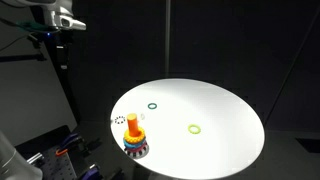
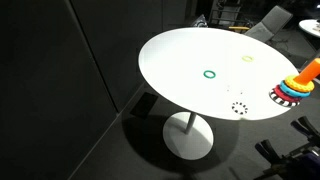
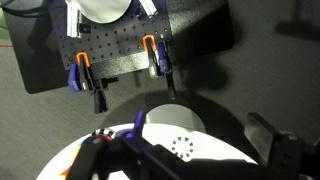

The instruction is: Place the clear ring on the stack

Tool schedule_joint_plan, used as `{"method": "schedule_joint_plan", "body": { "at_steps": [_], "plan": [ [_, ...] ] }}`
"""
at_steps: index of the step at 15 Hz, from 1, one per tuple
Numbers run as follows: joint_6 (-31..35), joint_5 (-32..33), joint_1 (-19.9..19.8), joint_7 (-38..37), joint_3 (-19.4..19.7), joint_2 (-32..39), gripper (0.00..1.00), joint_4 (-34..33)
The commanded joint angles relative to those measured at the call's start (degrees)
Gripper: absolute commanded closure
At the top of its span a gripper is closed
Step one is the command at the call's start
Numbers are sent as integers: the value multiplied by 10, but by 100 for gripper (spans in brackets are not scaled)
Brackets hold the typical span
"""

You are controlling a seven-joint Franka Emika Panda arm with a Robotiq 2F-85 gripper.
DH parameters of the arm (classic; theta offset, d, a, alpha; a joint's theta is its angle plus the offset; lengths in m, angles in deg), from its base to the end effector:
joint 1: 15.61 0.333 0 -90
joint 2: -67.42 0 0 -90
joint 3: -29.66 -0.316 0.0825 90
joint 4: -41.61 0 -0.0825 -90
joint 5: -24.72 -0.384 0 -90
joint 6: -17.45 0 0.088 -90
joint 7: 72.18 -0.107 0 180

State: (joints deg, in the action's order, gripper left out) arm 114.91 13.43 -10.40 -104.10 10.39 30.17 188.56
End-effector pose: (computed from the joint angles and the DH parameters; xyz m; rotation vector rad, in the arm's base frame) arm 0.2947 0.1566 0.4460 2.9871 -0.4025 -0.3114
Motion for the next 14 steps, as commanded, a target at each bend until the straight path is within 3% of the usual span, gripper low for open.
{"method": "schedule_joint_plan", "body": {
  "at_steps": [1,8,14],
  "plan": [
    [-1,3,5,-2,4,1,0,-2],
    [10,14,-2,-3,3,7,0,-7],
    [87,52,-19,1,10,32,0,-20]
  ]
}}
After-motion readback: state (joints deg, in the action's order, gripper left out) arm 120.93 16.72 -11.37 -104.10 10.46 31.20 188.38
